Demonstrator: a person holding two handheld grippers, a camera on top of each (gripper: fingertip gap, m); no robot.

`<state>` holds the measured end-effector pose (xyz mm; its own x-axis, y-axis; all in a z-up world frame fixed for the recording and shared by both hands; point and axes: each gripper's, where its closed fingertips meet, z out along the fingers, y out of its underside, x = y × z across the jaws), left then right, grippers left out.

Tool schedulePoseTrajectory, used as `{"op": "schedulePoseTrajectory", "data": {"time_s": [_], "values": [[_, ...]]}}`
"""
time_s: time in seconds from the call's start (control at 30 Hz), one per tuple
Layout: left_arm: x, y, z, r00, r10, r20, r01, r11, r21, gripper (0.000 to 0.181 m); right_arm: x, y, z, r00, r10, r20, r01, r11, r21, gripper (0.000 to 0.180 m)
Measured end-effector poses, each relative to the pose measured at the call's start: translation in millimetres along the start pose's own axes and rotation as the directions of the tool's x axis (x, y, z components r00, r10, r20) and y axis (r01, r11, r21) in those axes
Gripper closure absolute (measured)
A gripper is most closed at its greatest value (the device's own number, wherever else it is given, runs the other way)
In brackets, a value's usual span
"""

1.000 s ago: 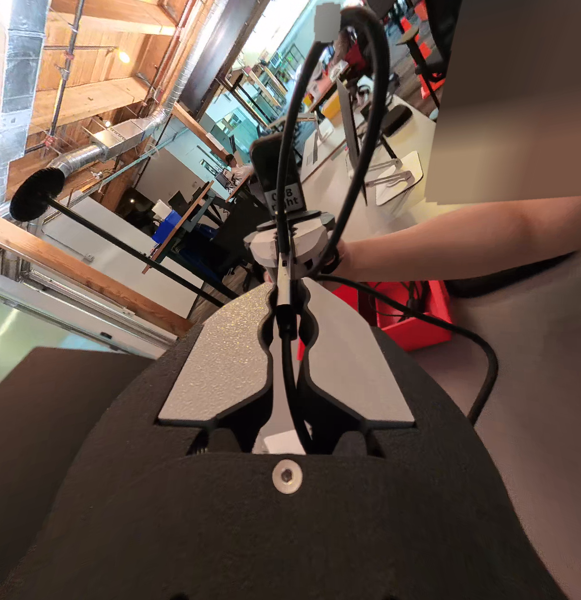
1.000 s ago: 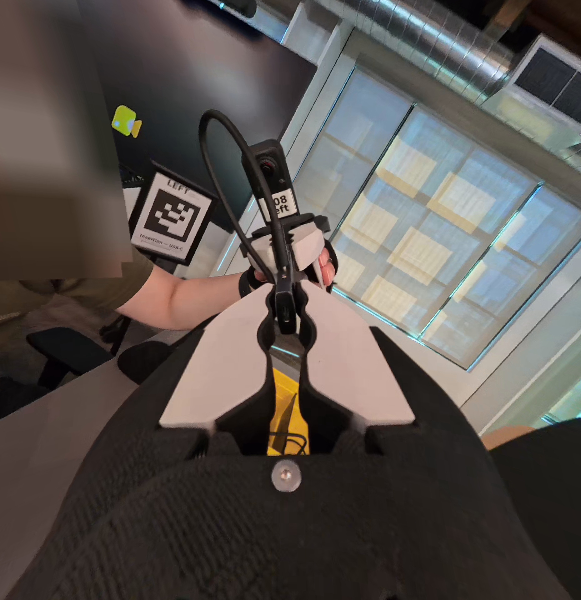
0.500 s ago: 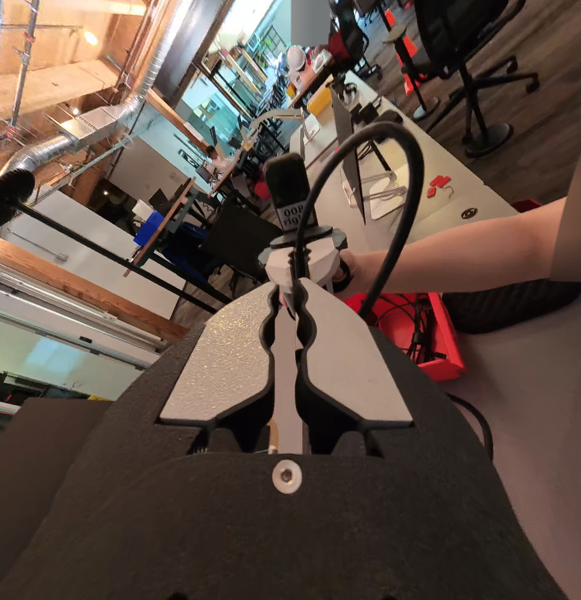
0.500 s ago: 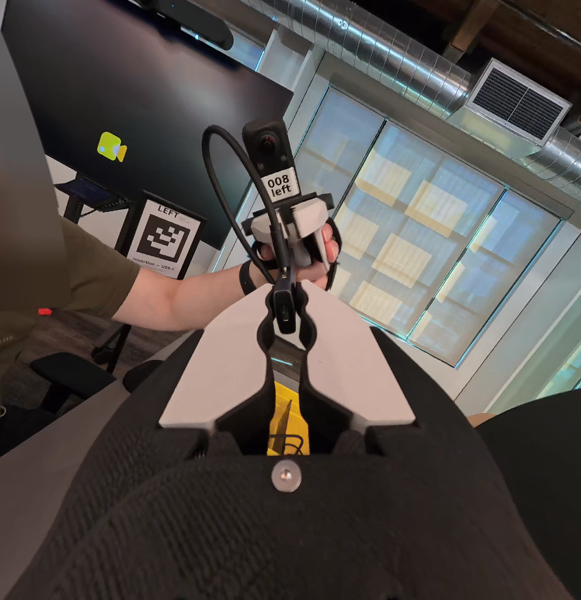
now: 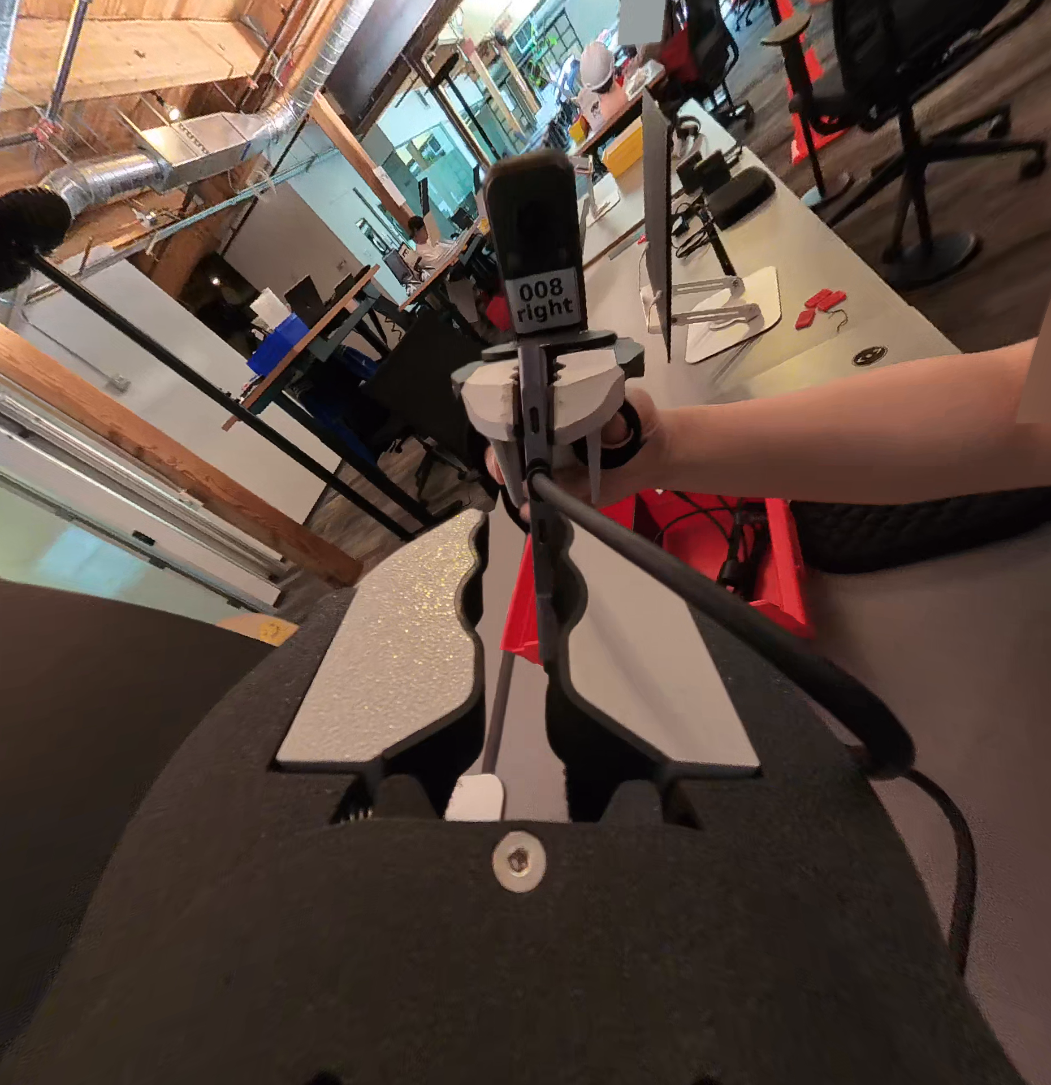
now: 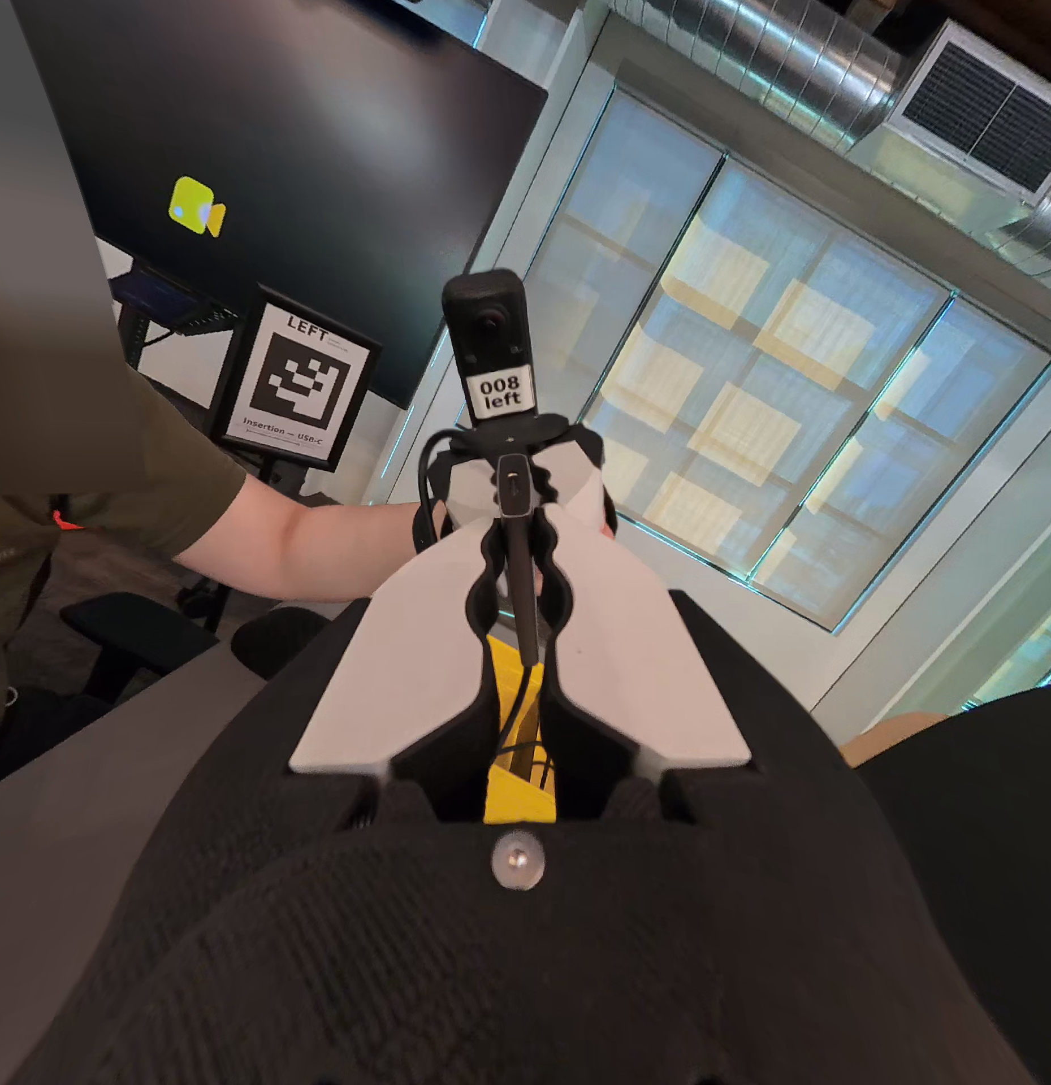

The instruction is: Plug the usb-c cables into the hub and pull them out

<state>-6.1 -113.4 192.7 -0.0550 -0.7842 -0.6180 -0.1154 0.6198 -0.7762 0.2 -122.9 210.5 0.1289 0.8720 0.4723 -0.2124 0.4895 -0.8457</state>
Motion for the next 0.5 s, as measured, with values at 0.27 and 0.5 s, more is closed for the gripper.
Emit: {"op": "schedulePoseTrajectory", "data": {"time_s": [0.27,0.5], "values": [[1,47,0,0.992,-0.118,0.046,0.115,0.991,0.071,0.145,2,9,12,0.999,0.023,0.038,-0.022,0.999,-0.026,0.169],[5,68,-4,0.997,-0.038,0.064,0.042,0.997,-0.059,0.172,10,37,-6,0.996,-0.06,-0.06,0.038,0.949,-0.313,0.156]]}}
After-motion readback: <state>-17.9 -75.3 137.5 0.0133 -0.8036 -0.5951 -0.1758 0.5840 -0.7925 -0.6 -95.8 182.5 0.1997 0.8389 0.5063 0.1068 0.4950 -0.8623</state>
